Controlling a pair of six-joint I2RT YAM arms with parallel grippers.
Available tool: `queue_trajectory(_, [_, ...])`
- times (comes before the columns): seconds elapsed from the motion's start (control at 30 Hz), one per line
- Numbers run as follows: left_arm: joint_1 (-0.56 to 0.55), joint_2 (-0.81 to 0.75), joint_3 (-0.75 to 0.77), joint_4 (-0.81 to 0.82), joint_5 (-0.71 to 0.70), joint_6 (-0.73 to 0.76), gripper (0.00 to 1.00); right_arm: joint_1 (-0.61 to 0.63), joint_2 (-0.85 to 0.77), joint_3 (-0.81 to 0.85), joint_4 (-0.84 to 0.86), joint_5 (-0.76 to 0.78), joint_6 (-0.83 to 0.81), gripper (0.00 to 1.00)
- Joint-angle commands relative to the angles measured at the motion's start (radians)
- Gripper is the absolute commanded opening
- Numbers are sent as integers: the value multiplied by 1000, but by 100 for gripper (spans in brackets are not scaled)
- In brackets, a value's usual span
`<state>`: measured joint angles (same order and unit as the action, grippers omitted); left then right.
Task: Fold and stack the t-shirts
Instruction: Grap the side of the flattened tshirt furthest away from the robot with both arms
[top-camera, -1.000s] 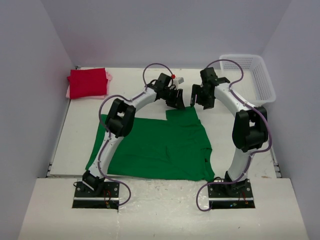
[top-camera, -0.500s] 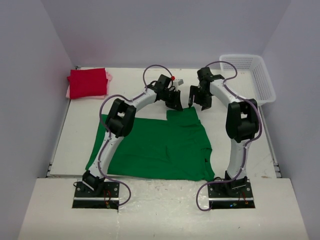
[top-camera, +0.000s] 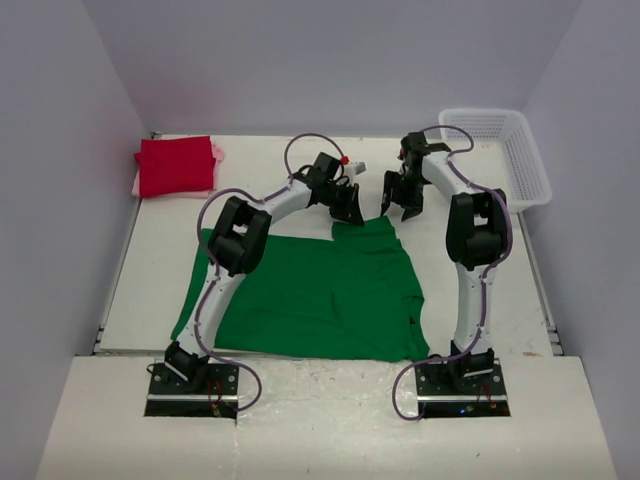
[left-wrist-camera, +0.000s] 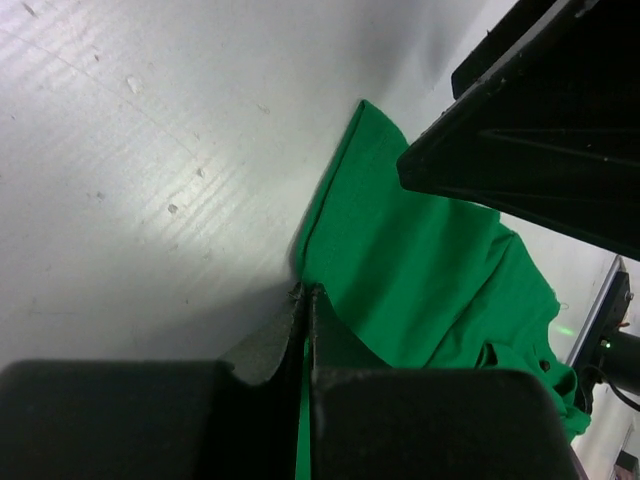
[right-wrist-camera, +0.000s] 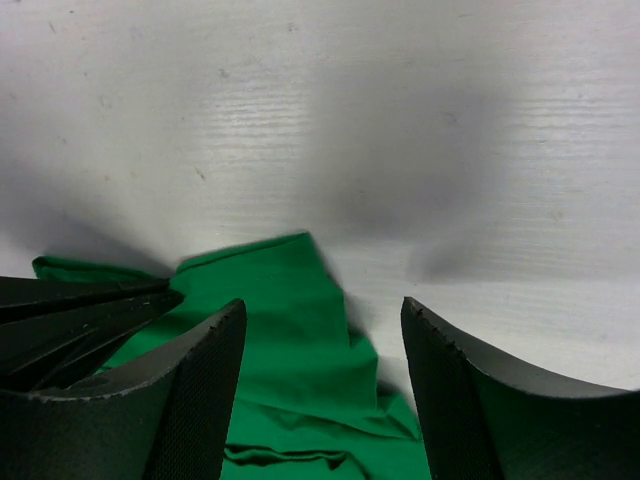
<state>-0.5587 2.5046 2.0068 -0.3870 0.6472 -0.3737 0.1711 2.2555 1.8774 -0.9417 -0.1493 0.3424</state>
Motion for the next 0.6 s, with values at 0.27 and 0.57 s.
queue_trajectory(0.27, [-7, -113, -54, -4, 11, 27, 0, 2, 19, 62, -62, -188, -34, 64])
queue_trajectory(0.57, [-7, -153, -82, 51, 26, 4, 0, 2, 15, 0, -57, -214, -31, 57])
